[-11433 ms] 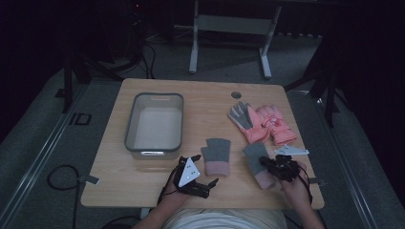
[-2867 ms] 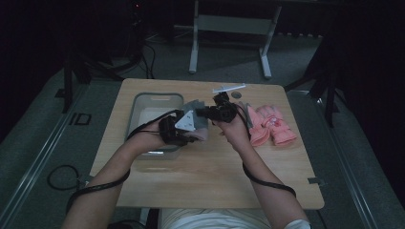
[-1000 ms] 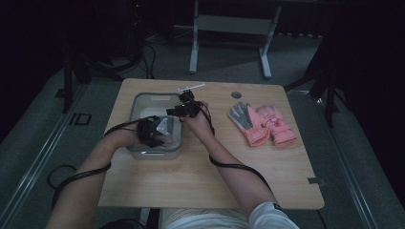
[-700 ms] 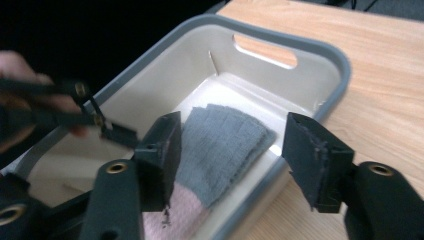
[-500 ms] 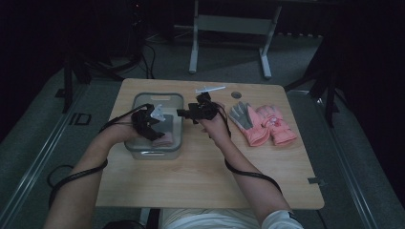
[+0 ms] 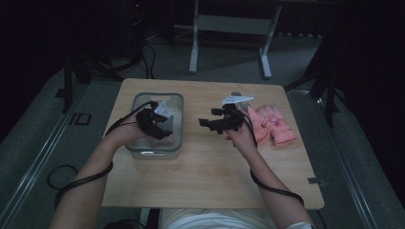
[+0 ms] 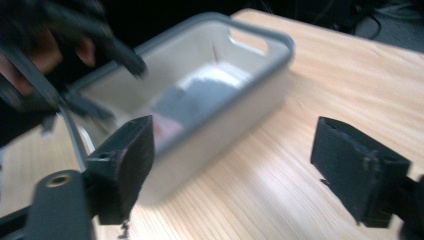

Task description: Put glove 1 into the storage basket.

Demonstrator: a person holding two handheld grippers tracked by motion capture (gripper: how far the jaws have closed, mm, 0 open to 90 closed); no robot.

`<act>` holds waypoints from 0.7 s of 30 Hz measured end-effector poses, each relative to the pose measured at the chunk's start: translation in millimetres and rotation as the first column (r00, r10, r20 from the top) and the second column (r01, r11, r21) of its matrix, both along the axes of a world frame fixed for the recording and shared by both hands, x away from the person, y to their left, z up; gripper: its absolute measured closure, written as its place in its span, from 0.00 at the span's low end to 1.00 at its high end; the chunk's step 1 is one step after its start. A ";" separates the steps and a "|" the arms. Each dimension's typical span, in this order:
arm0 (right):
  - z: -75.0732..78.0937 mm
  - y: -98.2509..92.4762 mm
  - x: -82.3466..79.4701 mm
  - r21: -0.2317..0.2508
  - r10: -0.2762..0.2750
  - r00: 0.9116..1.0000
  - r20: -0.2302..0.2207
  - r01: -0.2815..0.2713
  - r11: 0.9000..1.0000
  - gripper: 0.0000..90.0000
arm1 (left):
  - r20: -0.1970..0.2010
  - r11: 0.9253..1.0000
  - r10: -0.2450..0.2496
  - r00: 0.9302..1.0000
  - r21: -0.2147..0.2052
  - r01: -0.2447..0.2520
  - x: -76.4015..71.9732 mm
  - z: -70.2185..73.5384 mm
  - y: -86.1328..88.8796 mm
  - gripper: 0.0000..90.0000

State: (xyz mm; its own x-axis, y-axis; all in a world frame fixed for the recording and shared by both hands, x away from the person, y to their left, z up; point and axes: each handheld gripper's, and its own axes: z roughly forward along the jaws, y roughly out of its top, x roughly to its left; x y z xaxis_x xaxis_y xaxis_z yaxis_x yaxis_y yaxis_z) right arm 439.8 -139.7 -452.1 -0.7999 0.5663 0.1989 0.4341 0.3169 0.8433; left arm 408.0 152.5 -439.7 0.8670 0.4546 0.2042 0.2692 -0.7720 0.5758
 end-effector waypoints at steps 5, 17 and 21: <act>-10.8 -27.5 -2.8 -0.029 -0.024 0.999 -0.021 0.023 0.999 0.19 | 0.029 1.000 -0.003 1.000 -0.007 0.004 -6.0 4.3 -16.0 0.48; -20.9 -84.1 -7.4 0.011 -0.055 0.996 -0.065 0.056 0.998 0.15 | 0.026 0.994 -0.107 0.994 -0.014 0.108 -25.3 -5.3 -78.4 0.46; -16.3 -95.1 -11.7 0.011 -0.040 0.997 -0.061 0.041 0.999 0.15 | 0.011 0.988 -0.154 0.988 -0.001 0.154 -37.8 -11.3 -99.5 0.42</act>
